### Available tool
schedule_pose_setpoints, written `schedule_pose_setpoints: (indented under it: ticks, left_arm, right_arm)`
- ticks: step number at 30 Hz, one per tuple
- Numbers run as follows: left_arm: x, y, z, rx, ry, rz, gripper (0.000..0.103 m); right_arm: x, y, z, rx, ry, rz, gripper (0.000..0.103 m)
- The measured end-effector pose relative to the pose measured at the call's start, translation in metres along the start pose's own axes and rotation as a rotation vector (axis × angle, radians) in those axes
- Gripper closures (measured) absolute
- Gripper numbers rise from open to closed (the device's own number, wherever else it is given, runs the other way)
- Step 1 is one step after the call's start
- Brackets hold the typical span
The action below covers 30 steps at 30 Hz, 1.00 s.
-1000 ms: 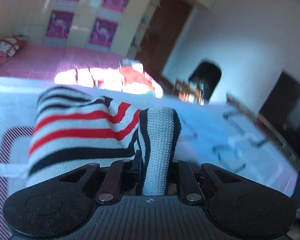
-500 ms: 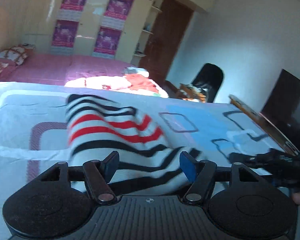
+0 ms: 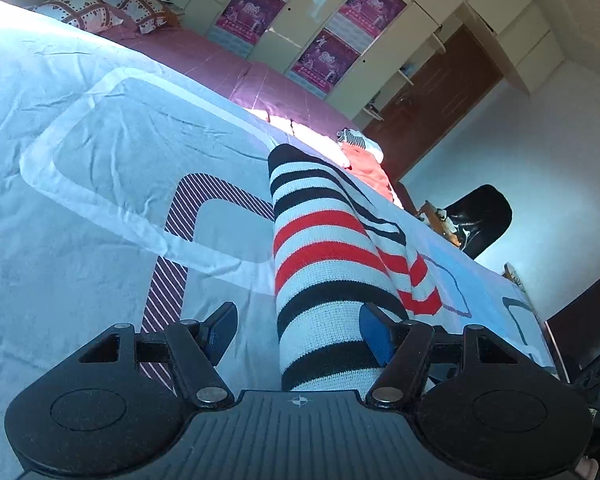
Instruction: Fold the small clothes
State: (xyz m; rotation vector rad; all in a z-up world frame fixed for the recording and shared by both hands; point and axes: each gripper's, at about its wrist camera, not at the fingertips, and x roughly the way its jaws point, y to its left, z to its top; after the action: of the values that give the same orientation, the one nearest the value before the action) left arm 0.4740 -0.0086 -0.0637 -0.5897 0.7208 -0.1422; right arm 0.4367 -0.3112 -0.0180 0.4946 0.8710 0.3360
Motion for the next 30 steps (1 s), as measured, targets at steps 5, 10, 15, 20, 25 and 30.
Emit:
schedule_pose_setpoints:
  ticks: [5, 10, 15, 20, 25, 30]
  left_arm:
    - [0.006, -0.004, 0.012, 0.028, -0.007, 0.015, 0.037]
    - [0.019, -0.011, 0.016, 0.059, 0.016, 0.009, 0.037]
    - [0.030, -0.032, 0.013, 0.178, 0.041, 0.039, 0.037]
    - [0.036, -0.032, 0.016, 0.176, 0.058, 0.033, 0.037]
    - [0.030, -0.041, 0.013, 0.220, 0.023, 0.018, 0.053]
    - [0.035, -0.048, 0.006, 0.243, 0.037, 0.016, 0.054]
  right_arm:
    - [-0.036, 0.034, -0.010, -0.226, -0.174, 0.037, 0.088]
    - [-0.056, 0.027, -0.021, -0.273, -0.263, 0.041, 0.088]
    - [-0.020, -0.024, -0.025, -0.044, -0.111, 0.011, 0.082]
    - [-0.017, -0.019, -0.016, -0.050, -0.104, -0.019, 0.078]
    - [-0.039, 0.007, -0.012, -0.172, -0.221, -0.002, 0.086]
    - [-0.035, -0.011, -0.012, -0.138, -0.196, -0.013, 0.086]
